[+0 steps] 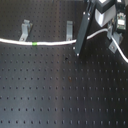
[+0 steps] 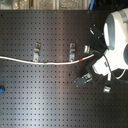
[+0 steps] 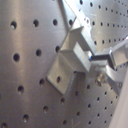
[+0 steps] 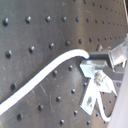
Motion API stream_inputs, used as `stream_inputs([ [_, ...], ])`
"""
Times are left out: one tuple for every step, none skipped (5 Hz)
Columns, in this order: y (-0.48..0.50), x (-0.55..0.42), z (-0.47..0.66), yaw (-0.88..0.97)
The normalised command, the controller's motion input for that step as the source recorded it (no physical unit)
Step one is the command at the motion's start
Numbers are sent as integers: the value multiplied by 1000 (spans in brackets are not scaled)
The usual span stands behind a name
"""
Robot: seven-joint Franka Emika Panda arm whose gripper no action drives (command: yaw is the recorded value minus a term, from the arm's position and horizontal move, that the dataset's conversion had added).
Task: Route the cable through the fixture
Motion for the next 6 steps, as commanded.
stream_inputs([
  [-70, -322, -475, 234],
  [-4, -359, -438, 274],
  [-61, -362, -153, 9],
  [-58, -191, -84, 0],
  [-33, -69, -76, -51],
  [-7, -17, -246, 0],
])
